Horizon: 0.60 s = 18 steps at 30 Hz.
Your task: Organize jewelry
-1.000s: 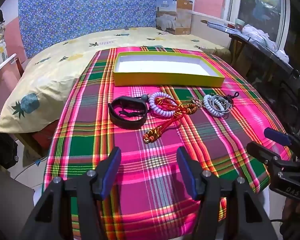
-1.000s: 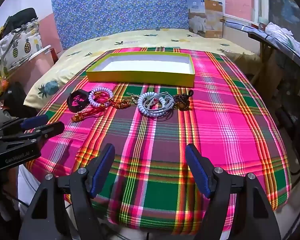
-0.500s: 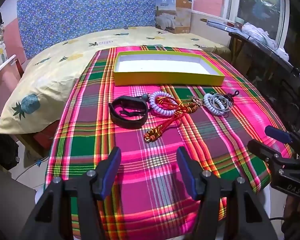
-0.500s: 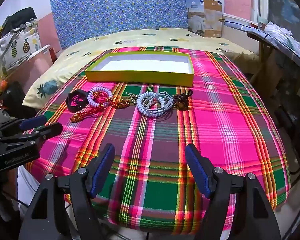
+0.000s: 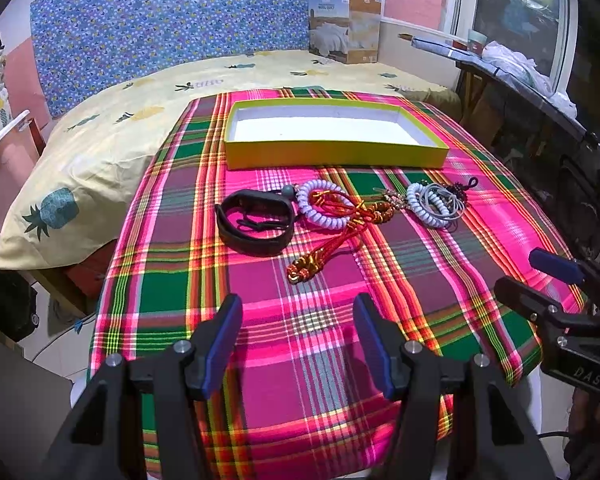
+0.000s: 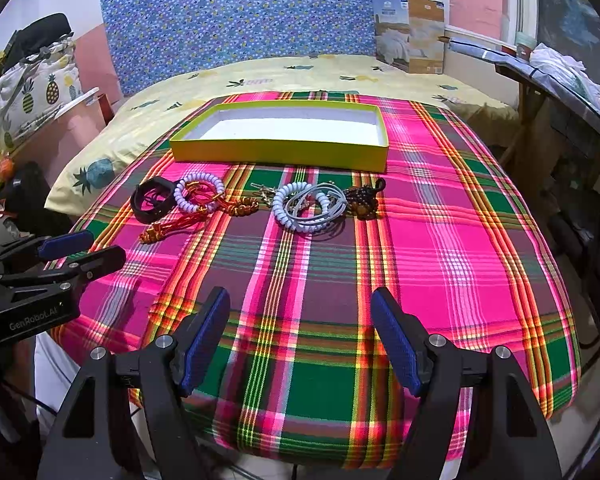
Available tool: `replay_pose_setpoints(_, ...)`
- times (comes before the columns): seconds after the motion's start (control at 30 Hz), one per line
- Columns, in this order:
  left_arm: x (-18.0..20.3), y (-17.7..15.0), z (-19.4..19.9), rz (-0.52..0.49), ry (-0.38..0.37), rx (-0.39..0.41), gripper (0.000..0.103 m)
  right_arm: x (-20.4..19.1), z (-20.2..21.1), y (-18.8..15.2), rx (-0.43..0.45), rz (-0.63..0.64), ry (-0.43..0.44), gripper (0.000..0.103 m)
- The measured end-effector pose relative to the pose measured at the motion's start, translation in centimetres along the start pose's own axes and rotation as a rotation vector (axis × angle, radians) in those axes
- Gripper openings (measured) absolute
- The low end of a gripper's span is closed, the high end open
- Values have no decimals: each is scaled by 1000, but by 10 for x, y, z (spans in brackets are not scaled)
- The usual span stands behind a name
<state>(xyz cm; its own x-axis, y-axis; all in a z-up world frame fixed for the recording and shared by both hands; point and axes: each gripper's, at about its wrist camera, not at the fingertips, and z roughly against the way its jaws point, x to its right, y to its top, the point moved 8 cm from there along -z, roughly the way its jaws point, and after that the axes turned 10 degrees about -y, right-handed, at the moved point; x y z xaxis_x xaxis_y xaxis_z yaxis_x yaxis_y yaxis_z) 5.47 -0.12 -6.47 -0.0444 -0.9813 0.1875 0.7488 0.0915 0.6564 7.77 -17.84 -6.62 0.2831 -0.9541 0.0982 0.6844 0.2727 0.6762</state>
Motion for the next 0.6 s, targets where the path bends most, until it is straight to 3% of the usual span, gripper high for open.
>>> replay_pose_setpoints(0.6, 0, 0, -2, 3, -6, -4, 60, -6, -3, -2, -7, 8, 2, 73)
